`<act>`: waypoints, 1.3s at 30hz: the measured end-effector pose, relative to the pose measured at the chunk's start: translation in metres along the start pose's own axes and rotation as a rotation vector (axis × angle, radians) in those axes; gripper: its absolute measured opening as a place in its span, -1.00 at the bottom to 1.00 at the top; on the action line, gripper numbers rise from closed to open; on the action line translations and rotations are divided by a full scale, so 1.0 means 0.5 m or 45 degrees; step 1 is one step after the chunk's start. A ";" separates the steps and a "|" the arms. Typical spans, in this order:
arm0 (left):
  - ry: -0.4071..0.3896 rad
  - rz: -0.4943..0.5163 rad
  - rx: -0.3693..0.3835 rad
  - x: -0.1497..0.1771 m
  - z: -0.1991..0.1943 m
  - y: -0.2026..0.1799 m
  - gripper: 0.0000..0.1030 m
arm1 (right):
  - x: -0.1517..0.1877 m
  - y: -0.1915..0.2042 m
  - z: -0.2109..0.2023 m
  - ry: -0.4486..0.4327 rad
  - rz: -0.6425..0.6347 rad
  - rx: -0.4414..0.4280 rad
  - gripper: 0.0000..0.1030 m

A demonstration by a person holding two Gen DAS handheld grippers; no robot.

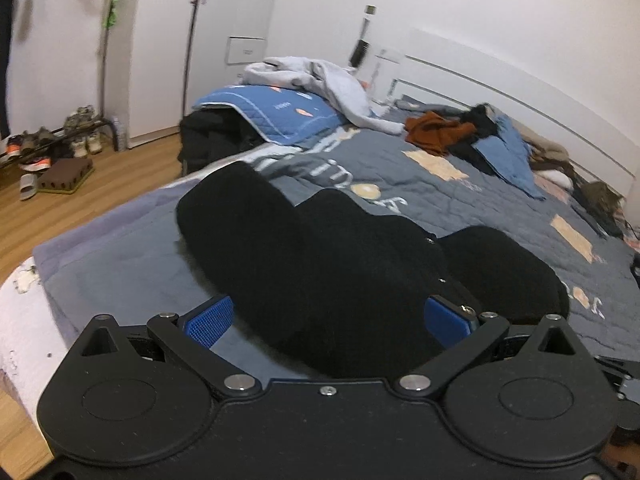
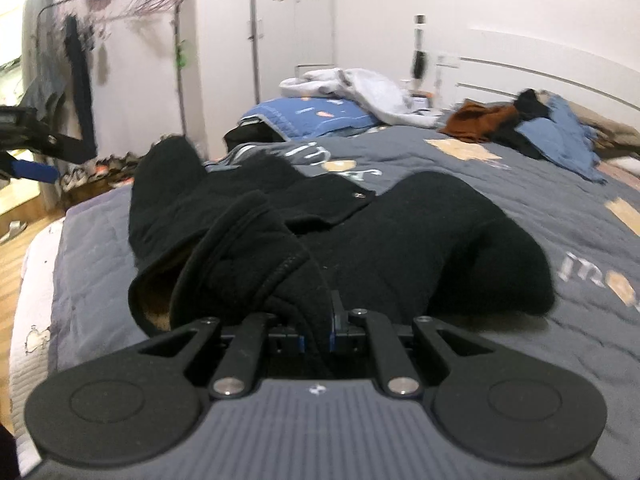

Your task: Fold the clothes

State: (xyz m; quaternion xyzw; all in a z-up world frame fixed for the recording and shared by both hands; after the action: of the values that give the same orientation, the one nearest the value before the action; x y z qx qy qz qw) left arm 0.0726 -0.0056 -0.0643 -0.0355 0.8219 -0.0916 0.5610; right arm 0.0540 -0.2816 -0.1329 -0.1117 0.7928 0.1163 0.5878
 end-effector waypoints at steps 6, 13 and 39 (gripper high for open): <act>0.061 0.054 0.147 0.041 0.006 -0.086 1.00 | 0.007 -0.069 -0.122 -0.055 0.097 0.121 -0.82; 0.139 0.122 0.329 0.103 0.006 -0.189 1.00 | 0.072 -0.133 -0.233 -0.076 0.228 0.230 -0.82; 0.242 0.311 0.465 0.218 -0.012 -0.327 1.00 | 0.135 -0.142 -0.315 0.055 0.423 0.126 -0.57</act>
State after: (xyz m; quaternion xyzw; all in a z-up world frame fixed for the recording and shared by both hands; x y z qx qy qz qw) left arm 0.0196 -0.1829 -0.1306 0.1749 0.8390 -0.1731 0.4853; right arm -0.0855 -0.4013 -0.1568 0.0476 0.8176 0.1702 0.5479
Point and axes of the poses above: each gripper's, at about its wrist camera, not at the fingertips, and z roughly the way its jaws point, y to its left, x to its underside, the point moved 5 cm from there along z, roughly the way its jaws point, and after that the axes turned 15 degrees about -y, right-handed, at the moved point
